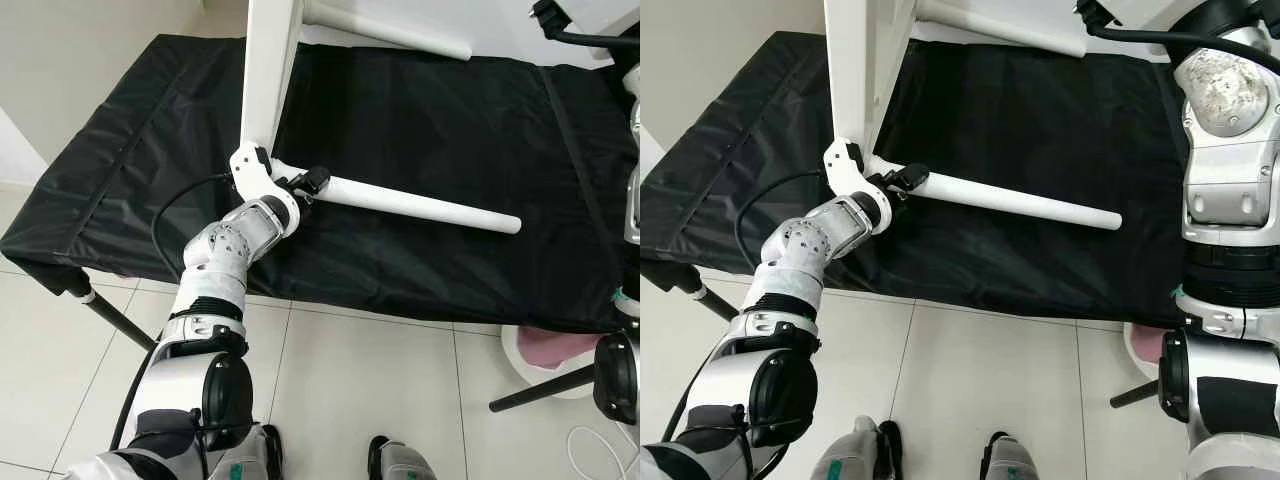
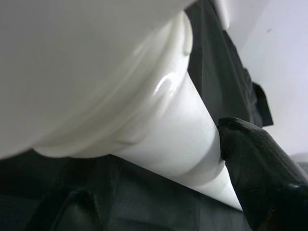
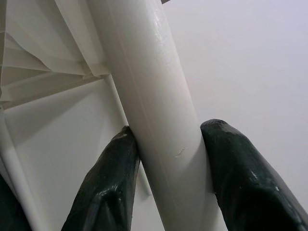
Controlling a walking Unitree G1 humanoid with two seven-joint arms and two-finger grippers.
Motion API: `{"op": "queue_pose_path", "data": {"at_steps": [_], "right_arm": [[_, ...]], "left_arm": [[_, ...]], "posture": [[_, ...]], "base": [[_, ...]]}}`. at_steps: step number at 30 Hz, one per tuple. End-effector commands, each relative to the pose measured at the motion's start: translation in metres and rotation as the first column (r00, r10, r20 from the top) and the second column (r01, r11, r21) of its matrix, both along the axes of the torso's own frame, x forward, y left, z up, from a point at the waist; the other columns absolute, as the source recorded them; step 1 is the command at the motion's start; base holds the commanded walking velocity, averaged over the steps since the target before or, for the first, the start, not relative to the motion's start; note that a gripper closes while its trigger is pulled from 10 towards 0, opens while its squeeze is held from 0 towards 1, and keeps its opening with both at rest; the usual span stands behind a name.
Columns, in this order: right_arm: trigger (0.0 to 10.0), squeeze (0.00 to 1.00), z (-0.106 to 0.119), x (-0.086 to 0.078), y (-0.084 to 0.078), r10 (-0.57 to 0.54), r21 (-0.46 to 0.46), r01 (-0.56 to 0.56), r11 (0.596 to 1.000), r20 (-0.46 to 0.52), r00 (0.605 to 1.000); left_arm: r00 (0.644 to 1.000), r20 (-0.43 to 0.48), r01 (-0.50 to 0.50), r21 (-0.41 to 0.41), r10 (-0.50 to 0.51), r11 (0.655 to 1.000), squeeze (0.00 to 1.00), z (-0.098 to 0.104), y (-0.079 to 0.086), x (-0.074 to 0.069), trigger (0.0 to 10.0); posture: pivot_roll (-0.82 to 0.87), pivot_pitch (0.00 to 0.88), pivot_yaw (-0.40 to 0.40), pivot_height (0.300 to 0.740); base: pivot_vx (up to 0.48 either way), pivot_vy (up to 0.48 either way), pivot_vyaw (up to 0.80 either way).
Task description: Building children table
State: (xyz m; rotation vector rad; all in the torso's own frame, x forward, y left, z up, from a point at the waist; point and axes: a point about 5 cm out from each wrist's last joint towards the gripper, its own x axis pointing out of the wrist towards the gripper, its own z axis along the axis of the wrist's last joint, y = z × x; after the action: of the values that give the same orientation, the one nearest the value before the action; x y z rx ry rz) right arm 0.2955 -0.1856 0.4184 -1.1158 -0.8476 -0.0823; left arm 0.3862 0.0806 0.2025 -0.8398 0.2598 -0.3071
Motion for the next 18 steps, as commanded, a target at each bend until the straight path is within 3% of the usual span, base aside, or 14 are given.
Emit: {"op": "queue_pose_path", "data": {"at_steps": [1,4,9,12,18], "right_arm": [[0.0,0.0,0.038,-0.031,-0.021,-0.002,0.192,-0.047,0.98,0.249,0.968],[0.0,0.0,0.04,-0.029,-0.019,0.009,0.193,-0.058,0.979,0.247,0.969],[0.0,0.0,0.045,-0.023,-0.012,0.048,0.18,-0.094,0.979,0.246,0.968],[0.0,0.0,0.046,-0.022,-0.01,0.055,0.179,-0.101,0.979,0.244,0.968],[0.0,0.0,0.046,-0.02,-0.009,0.059,0.184,-0.106,0.977,0.244,0.968]], "left_arm": [[0.971,0.096,-0.219,0.014,0.217,0.976,0.0,0.037,0.026,0.009,0.0],[0.967,0.085,-0.243,-0.002,0.242,0.97,0.0,0.038,0.026,0.009,0.0],[0.92,0.02,-0.391,0.0,0.391,0.921,0.0,0.038,0.055,0.016,0.0],[0.907,0.011,-0.421,-0.015,0.421,0.907,0.0,0.04,0.063,0.017,0.0],[0.878,0.073,-0.475,0.003,0.474,0.88,0.0,0.051,0.083,0.016,0.0]], "posture": [[-0.17,0.145,0.095,0.74],[-0.17,0.15,0.098,0.74],[-0.18,0.163,0.1,0.74],[-0.18,0.167,0.101,0.74],[-0.18,0.174,0.113,0.74]], "base": [[0.0,0.0,0.0],[0.0,0.0,0.0],[0.0,0.0,0.0],[0.0,0.0,0.0],[0.0,0.0,0.0]]}}
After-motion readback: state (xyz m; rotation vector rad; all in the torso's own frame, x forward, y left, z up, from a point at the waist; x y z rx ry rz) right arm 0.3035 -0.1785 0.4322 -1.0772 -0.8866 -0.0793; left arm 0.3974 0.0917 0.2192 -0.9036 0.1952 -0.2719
